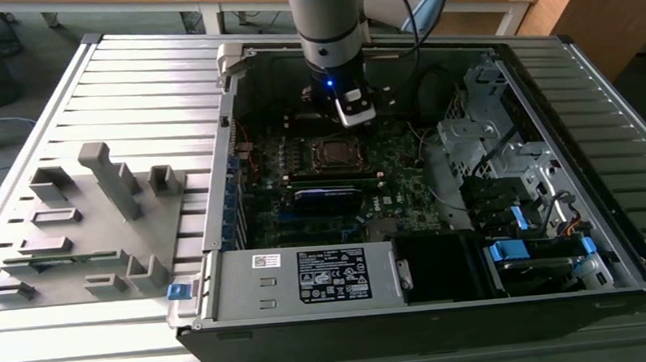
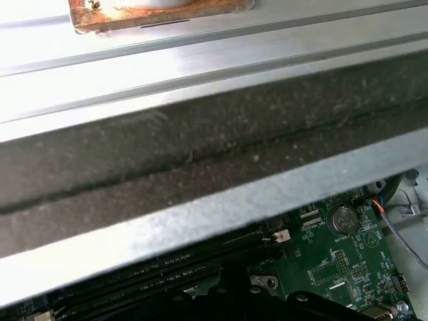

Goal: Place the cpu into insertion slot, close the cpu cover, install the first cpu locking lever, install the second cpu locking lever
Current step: 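Install the first cpu locking lever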

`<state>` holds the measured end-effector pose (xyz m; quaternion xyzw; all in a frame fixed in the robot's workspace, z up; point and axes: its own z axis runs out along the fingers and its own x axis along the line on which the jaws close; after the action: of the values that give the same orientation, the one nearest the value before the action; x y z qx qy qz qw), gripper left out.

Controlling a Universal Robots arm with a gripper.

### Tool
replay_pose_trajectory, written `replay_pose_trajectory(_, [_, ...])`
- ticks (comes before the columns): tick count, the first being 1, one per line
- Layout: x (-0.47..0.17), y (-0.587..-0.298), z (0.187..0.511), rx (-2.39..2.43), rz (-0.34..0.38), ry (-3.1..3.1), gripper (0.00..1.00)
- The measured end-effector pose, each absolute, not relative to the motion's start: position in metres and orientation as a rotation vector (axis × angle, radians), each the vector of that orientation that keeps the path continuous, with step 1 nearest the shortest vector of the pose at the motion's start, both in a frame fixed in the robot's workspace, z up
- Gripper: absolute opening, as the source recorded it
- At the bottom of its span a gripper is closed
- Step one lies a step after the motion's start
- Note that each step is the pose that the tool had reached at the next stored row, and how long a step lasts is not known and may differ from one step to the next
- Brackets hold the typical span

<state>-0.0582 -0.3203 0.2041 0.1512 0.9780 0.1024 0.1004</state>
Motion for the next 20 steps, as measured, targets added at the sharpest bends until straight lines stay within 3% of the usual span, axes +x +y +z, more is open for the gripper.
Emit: replay_pose_trajectory(20, [-0.0599, -0.3203, 0.2055, 0.465, 0.34, 2.887, 0.1])
